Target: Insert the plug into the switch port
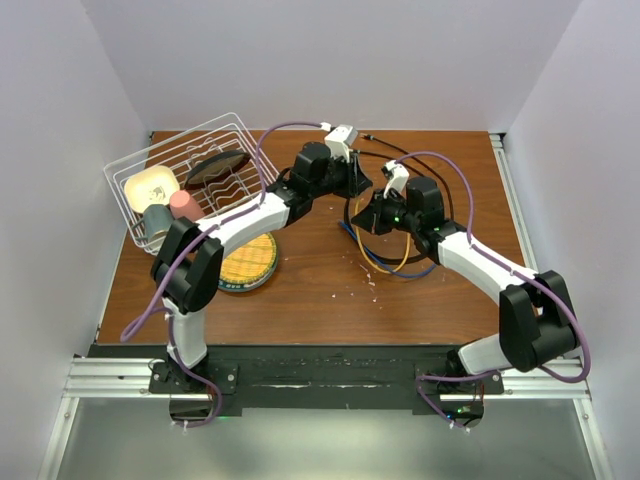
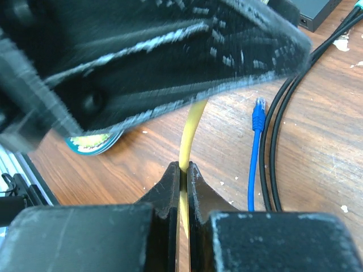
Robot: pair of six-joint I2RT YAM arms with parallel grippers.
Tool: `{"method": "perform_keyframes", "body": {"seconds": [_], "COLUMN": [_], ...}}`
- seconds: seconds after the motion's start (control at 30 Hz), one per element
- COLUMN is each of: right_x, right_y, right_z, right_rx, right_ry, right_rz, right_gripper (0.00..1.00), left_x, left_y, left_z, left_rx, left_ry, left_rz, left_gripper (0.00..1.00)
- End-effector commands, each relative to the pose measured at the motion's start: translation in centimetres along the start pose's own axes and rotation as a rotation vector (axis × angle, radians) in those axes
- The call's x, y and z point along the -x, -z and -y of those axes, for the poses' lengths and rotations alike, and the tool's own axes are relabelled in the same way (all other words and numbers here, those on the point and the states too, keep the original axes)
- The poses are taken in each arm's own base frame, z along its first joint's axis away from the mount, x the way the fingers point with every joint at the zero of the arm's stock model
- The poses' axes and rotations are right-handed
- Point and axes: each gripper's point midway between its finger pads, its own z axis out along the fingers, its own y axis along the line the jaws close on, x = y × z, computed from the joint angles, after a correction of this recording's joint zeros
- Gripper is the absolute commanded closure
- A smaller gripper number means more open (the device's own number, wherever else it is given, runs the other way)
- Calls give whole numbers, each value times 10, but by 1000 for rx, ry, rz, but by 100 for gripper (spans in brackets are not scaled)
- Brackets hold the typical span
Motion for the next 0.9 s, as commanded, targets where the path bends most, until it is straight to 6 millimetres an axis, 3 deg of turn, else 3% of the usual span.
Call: {"method": "perform_keyframes", "body": {"seconds": [0.0,0.1,0.27,0.43,0.47,0.6,0.87], "right_x": [9,6,7,15,15,31,54], "right_y": [5,6,11,16,17,22,32], "right_z": [-3,-4,-3,-5,-6,-15,-36], "right_rx": [-3,-1,-16,-24,-22,-3,58], "right_ry": [42,47,62,81,88,109,144], "right_rz": [35,28,33,51,49,75,115], "right_gripper": [100,100,99,91,89,62,40], "left_x": [24,27,29,37,38,48,59], "left_y": [-2,1,8,20,22,33,58], "left_z": [-10,-15,-15,-6,-6,3,13], "left_rx": [75,108,112,62,57,6,-74], "left_ry": [-9,3,7,-5,-2,-8,-5], "left_rz": [70,90,111,151,157,188,232], "left_gripper": [87,100,100,100,100,100,100]}}
